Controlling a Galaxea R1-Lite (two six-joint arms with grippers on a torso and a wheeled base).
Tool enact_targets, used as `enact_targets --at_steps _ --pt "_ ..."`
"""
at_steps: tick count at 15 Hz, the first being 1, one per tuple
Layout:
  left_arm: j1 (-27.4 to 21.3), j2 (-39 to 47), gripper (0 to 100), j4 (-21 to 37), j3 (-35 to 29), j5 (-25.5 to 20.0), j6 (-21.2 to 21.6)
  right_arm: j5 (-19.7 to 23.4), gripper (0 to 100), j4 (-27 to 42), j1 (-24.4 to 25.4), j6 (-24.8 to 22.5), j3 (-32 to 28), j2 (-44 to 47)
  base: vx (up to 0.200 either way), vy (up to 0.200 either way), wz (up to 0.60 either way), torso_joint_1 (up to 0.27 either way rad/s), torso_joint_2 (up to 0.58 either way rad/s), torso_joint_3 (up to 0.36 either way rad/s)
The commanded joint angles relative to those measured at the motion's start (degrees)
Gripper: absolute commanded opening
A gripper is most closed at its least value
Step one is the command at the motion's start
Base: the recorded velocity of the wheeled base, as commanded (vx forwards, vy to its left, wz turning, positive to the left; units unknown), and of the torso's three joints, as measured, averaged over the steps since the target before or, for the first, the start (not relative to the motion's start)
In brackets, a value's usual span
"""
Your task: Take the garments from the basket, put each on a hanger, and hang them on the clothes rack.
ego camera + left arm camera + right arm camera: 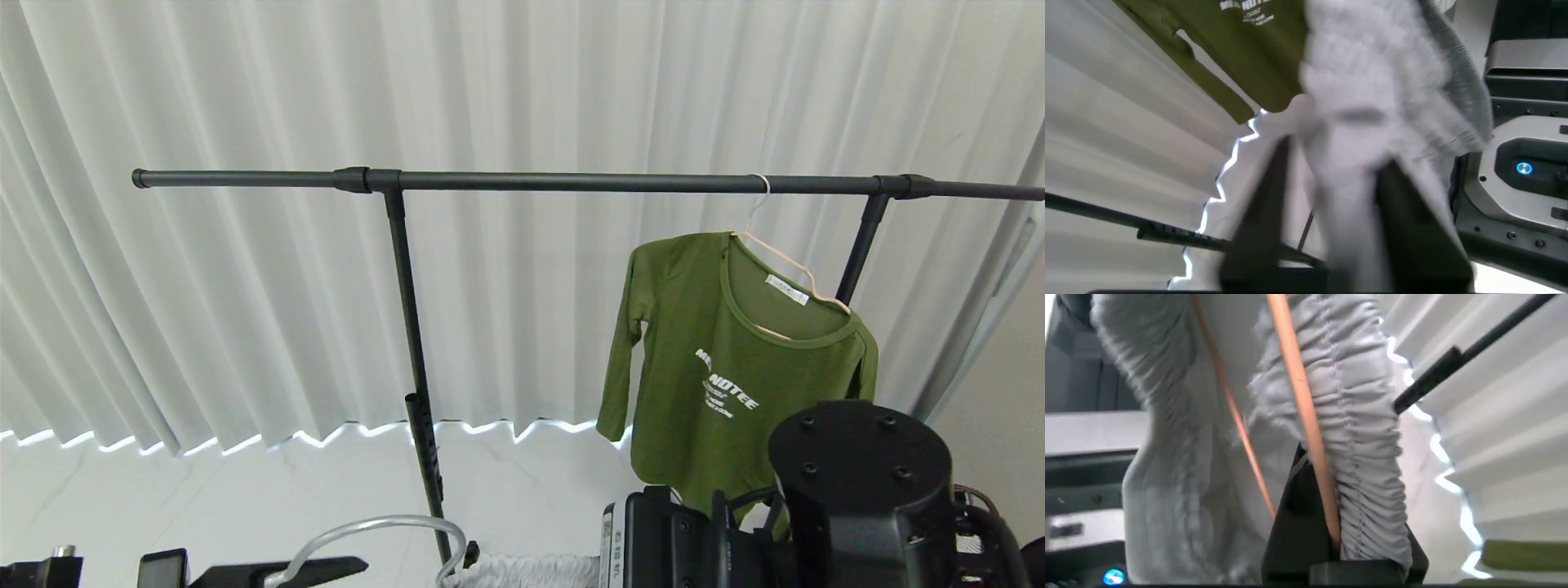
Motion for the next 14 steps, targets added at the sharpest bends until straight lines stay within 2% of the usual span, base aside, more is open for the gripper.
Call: enact_targets --at_steps 1,3,7,10,12,14 --pt "0.20 0.48 100 0.12 0.18 0.03 -0.45 -0.07 0 -0.27 -0.23 -1.15 -0.06 -0.67 0.000 0.000 0.00 0.000 0.00 0.000" --pt "1.86 0.48 100 0.03 0.71 0.12 -0.71 -0.07 0 -0.27 -0.93 -3.70 0.02 -2.17 0.000 0.000 0.00 0.000 0.00 0.000" --pt "4.68 0.12 100 -0.14 0.80 0.12 -1.86 -0.07 0 0.08 -9.55 -8.27 3.10 -6.56 0.000 0.000 0.00 0.000 0.00 0.000" --pt "12.85 0.56 100 -1.99 1.24 0.12 -2.21 -0.07 0 0.43 -13.50 -8.54 4.42 -9.73 0.000 0.000 0.00 0.000 0.00 0.000" --pt "19.27 0.48 100 -1.99 4.58 0.21 -1.50 -0.16 0 0.87 -14.20 -8.54 4.68 -10.96 0.000 0.000 0.00 0.000 0.00 0.000" --pt "23.31 0.56 100 -1.99 7.74 0.56 -0.98 -0.16 0 0.78 -14.38 -8.54 4.77 -11.75 0.000 0.000 0.00 0.000 0.00 0.000"
